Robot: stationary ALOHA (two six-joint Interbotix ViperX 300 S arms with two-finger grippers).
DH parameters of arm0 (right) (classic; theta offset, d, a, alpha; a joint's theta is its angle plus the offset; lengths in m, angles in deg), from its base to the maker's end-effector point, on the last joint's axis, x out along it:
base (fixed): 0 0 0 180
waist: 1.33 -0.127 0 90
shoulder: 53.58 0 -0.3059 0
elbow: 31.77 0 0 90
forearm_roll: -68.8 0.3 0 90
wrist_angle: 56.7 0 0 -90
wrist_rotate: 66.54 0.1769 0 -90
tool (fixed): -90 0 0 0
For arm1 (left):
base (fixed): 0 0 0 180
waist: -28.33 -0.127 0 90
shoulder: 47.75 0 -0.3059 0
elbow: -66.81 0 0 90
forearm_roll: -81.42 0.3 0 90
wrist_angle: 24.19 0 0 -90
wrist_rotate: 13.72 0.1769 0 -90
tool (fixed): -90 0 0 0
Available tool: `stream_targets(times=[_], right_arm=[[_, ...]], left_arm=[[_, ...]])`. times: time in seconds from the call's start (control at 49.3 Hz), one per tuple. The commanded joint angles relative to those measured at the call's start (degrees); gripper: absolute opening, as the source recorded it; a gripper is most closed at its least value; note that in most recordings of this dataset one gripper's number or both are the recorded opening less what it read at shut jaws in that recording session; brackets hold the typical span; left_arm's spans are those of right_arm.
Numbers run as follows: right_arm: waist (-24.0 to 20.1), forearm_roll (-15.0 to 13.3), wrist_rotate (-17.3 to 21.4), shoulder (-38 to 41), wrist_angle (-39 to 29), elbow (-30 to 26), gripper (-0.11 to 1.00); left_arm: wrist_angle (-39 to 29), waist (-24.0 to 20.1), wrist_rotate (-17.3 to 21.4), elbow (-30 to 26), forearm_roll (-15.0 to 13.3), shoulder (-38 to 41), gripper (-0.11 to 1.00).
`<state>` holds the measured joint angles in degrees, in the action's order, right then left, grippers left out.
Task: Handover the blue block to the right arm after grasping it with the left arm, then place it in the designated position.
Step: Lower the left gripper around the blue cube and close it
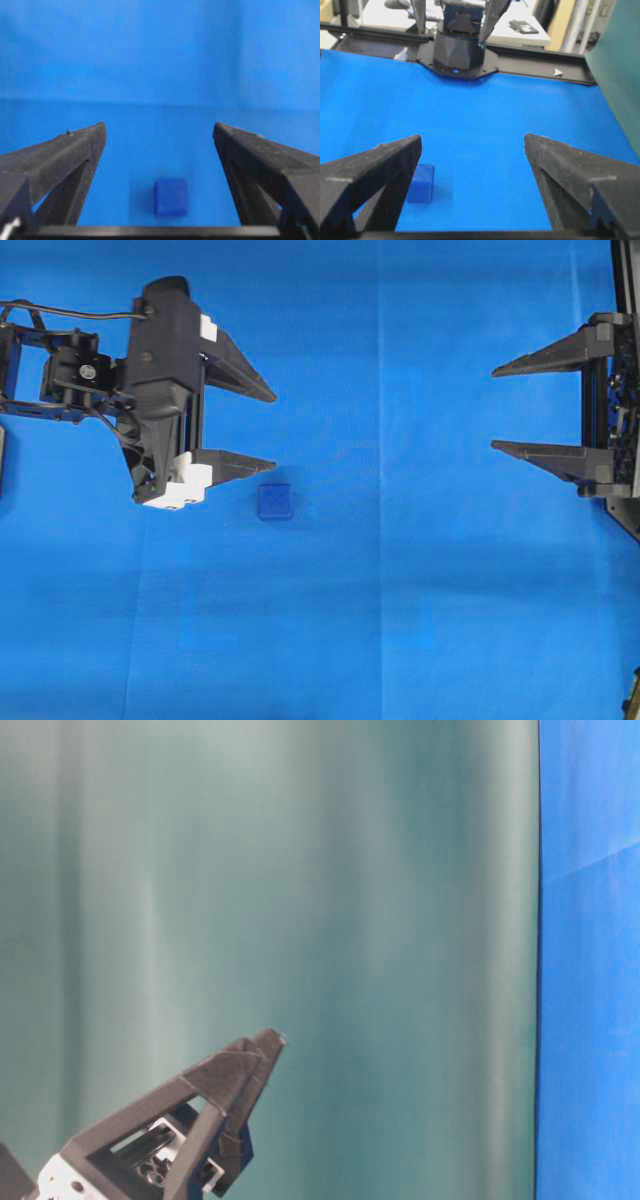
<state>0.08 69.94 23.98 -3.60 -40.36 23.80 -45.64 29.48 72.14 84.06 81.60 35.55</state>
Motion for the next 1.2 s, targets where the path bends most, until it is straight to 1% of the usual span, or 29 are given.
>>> stream_targets(times=[0.0, 0.223, 0.426, 0.669, 1.176], right_arm=[[0.09, 0.18, -0.09, 0.44, 0.26, -1.32, 0.97], [0.09, 0.18, -0.09, 0.7, 0.26, -1.32, 0.97], [0.09, 0.26, -0.09, 1.05, 0.26, -1.23, 0.97], [0.09, 0.18, -0.09, 1.49, 0.26, -1.14, 0.97], [0.09, 0.18, -0.09, 1.58, 0.26, -1.23, 0.97]], left_arm=[[-4.13, 0.26, -0.53, -3.34, 0.0, 0.35, 0.92], [-13.36, 1.14, -1.23, -8.35, 0.0, 3.16, 0.92], [-19.07, 1.41, -1.41, -11.51, 0.0, 5.54, 0.92], [-20.13, 1.41, -1.76, -12.13, 0.0, 5.98, 0.92], [-20.13, 1.49, -1.85, -12.13, 0.0, 5.98, 0.92]])
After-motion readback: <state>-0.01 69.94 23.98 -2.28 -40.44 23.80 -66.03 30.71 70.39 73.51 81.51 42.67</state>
